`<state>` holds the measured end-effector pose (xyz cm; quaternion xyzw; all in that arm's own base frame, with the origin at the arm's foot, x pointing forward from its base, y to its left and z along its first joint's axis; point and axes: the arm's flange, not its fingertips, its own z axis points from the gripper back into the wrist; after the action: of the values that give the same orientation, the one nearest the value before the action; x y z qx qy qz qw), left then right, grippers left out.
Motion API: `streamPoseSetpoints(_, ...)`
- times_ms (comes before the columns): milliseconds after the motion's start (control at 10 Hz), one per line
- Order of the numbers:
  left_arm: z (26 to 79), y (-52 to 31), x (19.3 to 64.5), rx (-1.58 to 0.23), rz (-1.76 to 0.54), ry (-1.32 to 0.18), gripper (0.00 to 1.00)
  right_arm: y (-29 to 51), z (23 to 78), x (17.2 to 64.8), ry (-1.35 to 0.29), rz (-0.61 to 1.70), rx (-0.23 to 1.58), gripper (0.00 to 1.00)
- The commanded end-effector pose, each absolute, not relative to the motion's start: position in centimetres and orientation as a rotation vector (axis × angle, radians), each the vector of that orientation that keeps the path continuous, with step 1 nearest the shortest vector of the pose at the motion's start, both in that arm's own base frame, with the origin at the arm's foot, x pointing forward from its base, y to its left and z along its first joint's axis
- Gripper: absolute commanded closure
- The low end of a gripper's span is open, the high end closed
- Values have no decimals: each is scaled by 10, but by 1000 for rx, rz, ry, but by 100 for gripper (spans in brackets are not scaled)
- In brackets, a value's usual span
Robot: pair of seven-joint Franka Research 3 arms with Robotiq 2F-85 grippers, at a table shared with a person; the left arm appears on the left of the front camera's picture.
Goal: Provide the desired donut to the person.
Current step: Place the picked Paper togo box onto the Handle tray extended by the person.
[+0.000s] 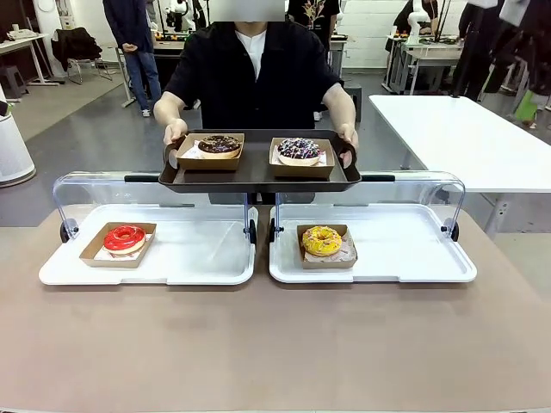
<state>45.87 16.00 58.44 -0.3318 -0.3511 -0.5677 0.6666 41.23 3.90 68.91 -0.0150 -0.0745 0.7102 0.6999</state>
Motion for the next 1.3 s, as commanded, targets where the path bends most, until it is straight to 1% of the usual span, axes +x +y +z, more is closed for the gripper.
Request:
streamPoseSetpoints(0, 585, 159, 457, -751, -1284, -798, 0, 34, 667, 416, -142, 1611, -45, 0)
streamPoseSetpoints(100, 585, 159, 457, -751, -1284, -798, 0, 30, 654, 423, -127, 1608, -34, 0)
streamPoseSetpoints(200, 585, 159, 457, -751, -1284, -798, 0, 38, 676, 417, -154, 1586, -26, 0)
streamPoseSetpoints(1200, 585, 159, 457, -751, -1284, -798, 0, 38, 677, 418, -162, 1591, -34, 0)
